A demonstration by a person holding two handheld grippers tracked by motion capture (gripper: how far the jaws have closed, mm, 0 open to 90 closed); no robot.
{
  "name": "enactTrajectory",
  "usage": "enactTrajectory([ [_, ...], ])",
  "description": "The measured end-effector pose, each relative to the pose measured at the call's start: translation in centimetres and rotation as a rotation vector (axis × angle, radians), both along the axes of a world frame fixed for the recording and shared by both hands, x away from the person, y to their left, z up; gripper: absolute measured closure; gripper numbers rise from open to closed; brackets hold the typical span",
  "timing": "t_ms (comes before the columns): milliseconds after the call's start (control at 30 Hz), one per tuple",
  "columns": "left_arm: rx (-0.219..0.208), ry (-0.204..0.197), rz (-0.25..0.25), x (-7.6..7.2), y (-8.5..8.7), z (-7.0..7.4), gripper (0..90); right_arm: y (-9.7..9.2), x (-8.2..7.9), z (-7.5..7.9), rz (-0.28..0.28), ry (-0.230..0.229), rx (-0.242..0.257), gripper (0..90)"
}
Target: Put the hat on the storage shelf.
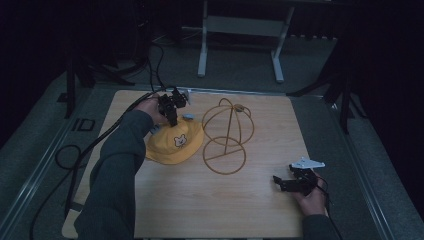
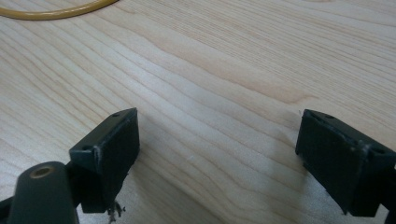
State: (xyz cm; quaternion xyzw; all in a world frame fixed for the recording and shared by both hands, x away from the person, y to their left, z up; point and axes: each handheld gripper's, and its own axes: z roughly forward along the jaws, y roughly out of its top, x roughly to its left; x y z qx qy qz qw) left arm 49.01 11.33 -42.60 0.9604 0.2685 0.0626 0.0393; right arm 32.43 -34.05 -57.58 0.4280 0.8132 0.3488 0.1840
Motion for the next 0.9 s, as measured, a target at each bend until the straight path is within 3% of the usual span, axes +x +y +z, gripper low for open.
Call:
enactTrajectory([
  [167, -0.004, -0.014, 0.005, -0.4, 0.6, 1.0, 81.7, 0.0, 0.0, 0.0, 0.0, 0.0, 0.0, 13.5],
  [233, -0.025, -0.024, 0.013, -0.7, 0.9, 1.5, 81.6, 0.0, 0.0, 0.0, 0.0, -0.001, 0.0, 13.5],
  [733, -0.033, -0.051, -0.041, -3.0, 2.3, 4.7, 81.5, 0.0, -0.1, 0.0, 0.002, -0.002, -0.001, 13.5],
  [900, -0.058, -0.071, -0.059, -3.8, 2.6, 5.9, 81.4, 0.0, -0.1, 0.0, 0.002, -0.003, -0.001, 13.5],
])
